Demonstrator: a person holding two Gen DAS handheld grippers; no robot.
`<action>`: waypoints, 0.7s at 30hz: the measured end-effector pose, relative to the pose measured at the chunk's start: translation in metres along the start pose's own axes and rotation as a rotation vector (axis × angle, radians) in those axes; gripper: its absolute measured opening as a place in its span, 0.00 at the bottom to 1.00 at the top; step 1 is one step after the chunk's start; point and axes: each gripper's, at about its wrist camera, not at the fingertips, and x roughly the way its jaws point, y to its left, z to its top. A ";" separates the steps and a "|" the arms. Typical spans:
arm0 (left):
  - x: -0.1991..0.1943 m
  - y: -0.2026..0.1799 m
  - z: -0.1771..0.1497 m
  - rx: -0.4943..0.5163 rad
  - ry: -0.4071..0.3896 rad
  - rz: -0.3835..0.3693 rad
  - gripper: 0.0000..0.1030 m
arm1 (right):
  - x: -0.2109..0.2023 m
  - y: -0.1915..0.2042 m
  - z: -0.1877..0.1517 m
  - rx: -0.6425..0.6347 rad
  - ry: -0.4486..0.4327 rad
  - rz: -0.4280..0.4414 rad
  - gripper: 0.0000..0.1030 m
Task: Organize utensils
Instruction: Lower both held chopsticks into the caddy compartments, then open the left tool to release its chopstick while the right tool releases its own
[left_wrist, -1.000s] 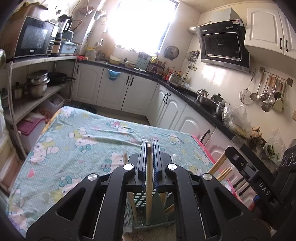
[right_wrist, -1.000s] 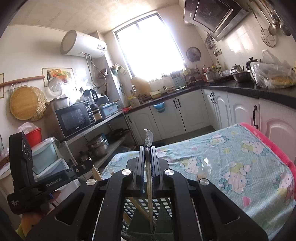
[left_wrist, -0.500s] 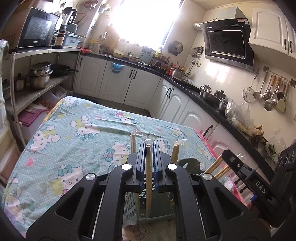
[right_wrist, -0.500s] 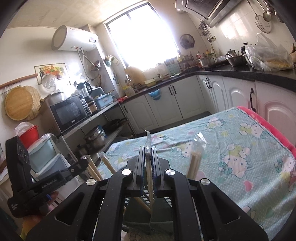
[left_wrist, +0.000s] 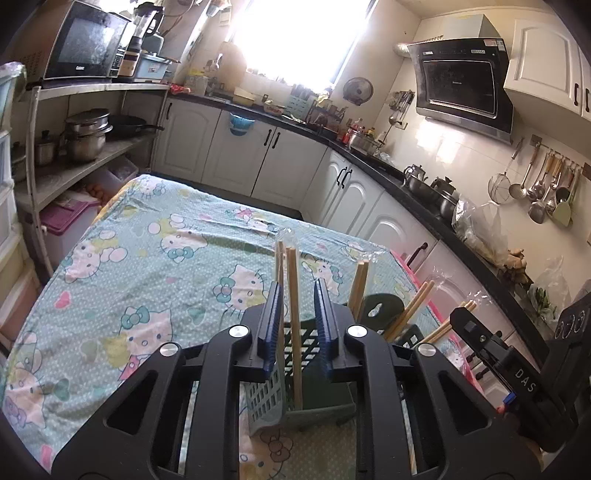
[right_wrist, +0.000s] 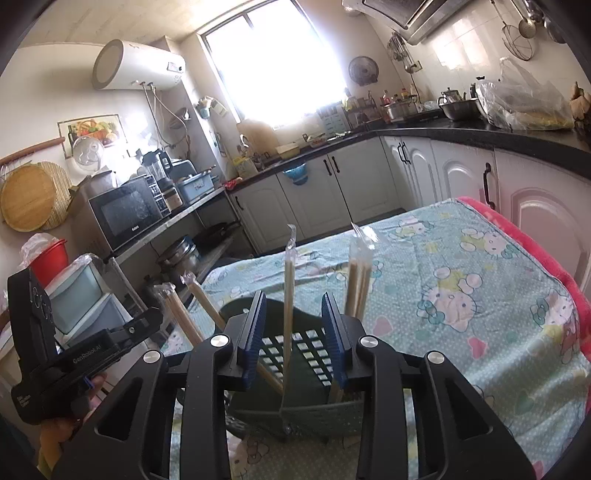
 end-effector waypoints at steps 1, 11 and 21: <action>-0.001 0.000 -0.001 0.000 0.001 0.001 0.12 | 0.000 0.000 0.000 0.000 0.004 -0.001 0.29; -0.008 0.000 -0.011 0.005 0.034 -0.004 0.33 | -0.004 -0.001 -0.011 -0.025 0.053 -0.013 0.30; -0.019 -0.004 -0.025 0.030 0.048 -0.009 0.45 | -0.011 -0.001 -0.018 -0.034 0.079 -0.017 0.37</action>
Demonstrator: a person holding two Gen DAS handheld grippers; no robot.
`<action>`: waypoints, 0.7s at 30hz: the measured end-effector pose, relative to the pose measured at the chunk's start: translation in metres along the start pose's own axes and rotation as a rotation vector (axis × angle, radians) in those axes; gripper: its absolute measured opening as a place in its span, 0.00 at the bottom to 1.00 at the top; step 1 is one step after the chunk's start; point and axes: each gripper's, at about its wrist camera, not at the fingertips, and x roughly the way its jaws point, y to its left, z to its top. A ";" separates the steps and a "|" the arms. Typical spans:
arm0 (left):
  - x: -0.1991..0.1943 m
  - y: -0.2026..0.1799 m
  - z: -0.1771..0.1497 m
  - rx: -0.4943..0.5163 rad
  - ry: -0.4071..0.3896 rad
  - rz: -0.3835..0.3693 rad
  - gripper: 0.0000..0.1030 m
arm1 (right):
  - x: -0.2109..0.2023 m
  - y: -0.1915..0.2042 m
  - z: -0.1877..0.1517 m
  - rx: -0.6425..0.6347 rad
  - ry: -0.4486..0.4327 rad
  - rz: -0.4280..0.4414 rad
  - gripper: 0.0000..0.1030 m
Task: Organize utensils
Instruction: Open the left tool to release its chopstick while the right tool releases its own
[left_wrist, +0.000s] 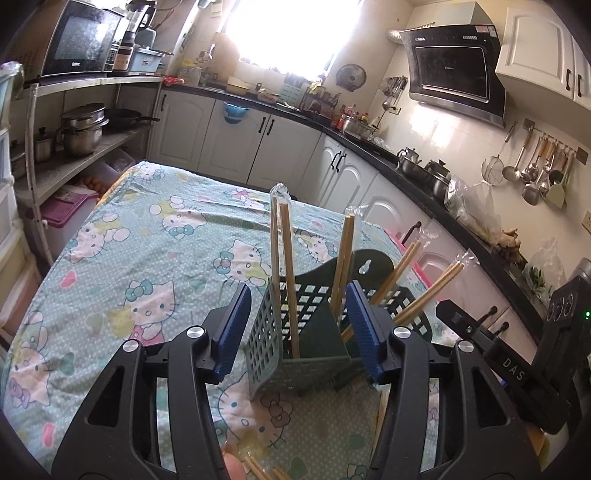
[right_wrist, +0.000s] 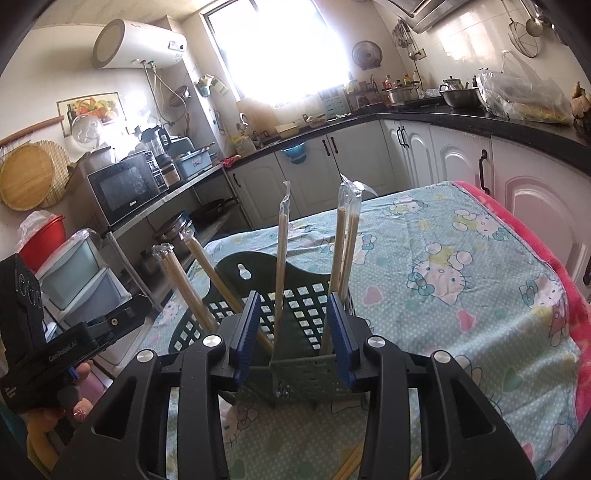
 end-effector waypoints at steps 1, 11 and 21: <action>-0.001 0.000 -0.002 0.003 -0.001 0.004 0.47 | -0.001 0.000 -0.001 0.000 0.001 -0.002 0.39; -0.011 0.002 -0.012 0.005 -0.006 0.018 0.71 | -0.011 -0.003 -0.007 -0.003 0.004 -0.005 0.46; -0.019 0.004 -0.022 0.002 -0.003 0.020 0.89 | -0.027 -0.008 -0.017 -0.014 0.003 -0.008 0.56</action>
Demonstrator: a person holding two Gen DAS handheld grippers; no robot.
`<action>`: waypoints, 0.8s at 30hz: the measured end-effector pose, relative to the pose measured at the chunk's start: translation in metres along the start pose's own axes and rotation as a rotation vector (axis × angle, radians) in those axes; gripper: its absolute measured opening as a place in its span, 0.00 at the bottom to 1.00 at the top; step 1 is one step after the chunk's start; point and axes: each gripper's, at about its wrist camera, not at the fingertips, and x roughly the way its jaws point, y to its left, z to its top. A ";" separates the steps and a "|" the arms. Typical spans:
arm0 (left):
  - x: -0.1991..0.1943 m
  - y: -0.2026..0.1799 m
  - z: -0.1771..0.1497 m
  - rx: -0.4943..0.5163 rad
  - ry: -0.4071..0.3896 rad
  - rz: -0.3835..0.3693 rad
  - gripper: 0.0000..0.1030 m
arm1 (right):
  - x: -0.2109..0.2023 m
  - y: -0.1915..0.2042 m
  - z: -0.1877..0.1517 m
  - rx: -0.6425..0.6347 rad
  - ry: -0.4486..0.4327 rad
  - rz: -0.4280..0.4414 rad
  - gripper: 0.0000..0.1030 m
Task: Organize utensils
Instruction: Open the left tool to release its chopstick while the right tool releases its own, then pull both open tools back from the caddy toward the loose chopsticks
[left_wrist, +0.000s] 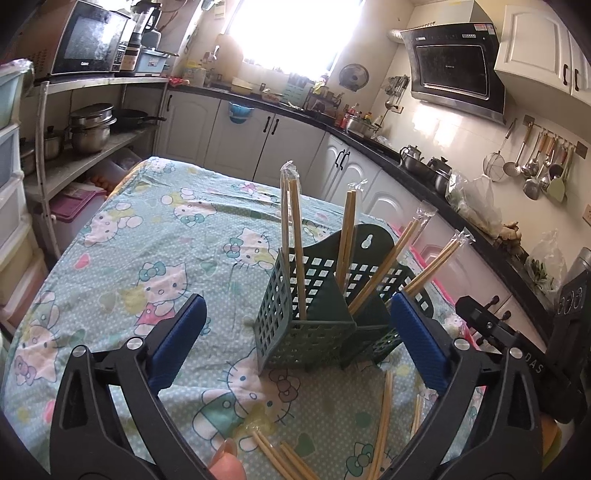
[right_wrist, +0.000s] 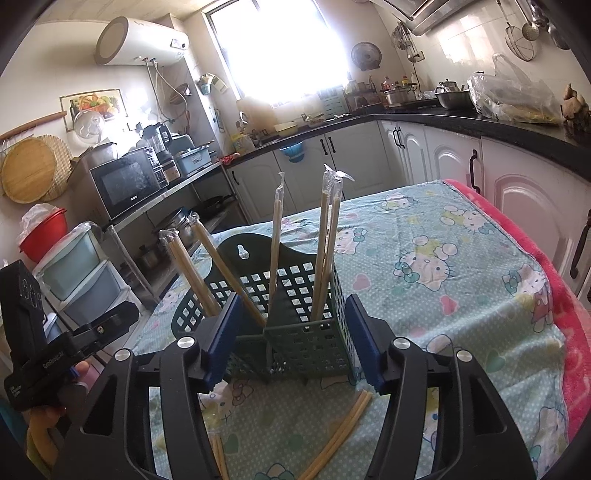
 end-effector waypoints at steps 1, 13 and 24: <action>-0.001 0.000 -0.001 -0.001 0.002 -0.001 0.89 | -0.002 -0.001 -0.001 -0.001 0.001 0.000 0.56; -0.008 0.003 -0.014 -0.013 0.018 0.006 0.89 | -0.015 -0.003 -0.009 -0.009 0.021 -0.007 0.59; -0.006 0.004 -0.030 -0.029 0.061 0.016 0.89 | -0.023 -0.009 -0.020 -0.017 0.048 -0.014 0.59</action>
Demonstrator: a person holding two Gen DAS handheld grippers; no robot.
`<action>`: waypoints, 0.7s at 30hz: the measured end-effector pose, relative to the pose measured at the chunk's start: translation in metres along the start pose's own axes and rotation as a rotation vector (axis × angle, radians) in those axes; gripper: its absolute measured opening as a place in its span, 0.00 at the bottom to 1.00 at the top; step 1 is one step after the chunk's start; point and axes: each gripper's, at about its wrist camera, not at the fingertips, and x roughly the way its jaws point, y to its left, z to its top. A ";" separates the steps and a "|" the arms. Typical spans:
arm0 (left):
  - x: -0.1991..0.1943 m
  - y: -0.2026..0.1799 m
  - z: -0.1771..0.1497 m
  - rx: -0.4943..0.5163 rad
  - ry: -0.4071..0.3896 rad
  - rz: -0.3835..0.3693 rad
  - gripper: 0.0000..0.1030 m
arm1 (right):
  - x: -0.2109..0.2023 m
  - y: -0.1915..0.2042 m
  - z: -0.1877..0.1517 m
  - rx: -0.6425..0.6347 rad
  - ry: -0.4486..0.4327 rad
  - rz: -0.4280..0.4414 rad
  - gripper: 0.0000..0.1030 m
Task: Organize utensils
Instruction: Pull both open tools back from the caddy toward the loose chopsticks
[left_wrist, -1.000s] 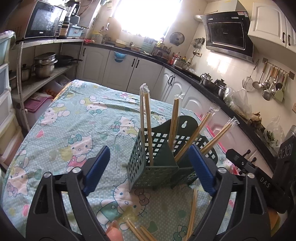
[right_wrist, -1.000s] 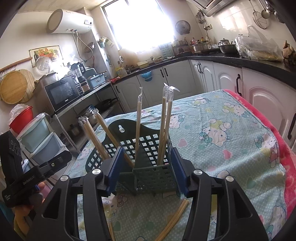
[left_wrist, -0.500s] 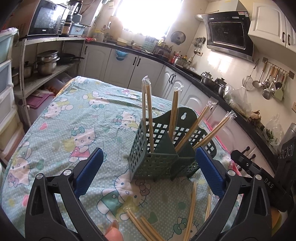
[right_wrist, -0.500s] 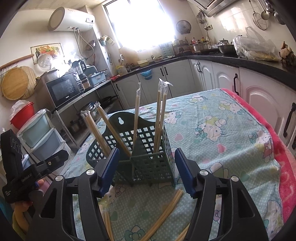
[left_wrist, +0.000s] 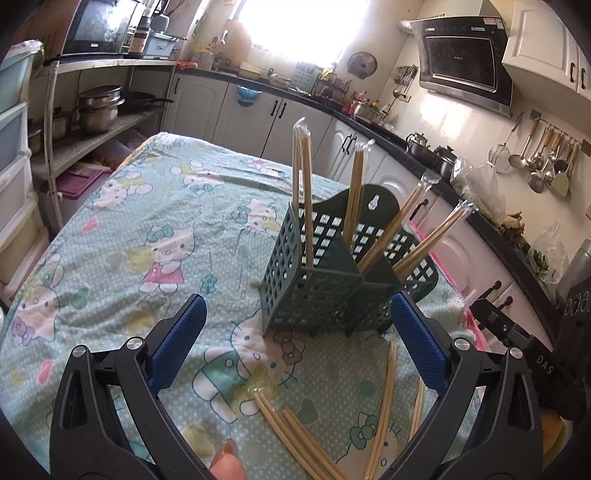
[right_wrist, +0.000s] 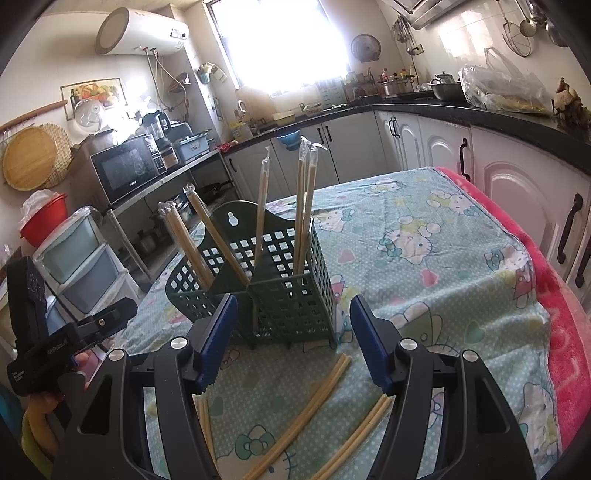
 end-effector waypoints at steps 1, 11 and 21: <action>0.000 0.001 -0.002 0.000 0.005 0.004 0.89 | -0.001 0.000 -0.001 -0.003 0.002 0.001 0.59; 0.004 0.004 -0.018 -0.012 0.045 0.021 0.89 | -0.003 -0.001 -0.014 -0.023 0.038 0.002 0.59; 0.009 0.001 -0.037 -0.006 0.085 0.031 0.90 | -0.001 -0.007 -0.028 -0.037 0.077 -0.007 0.59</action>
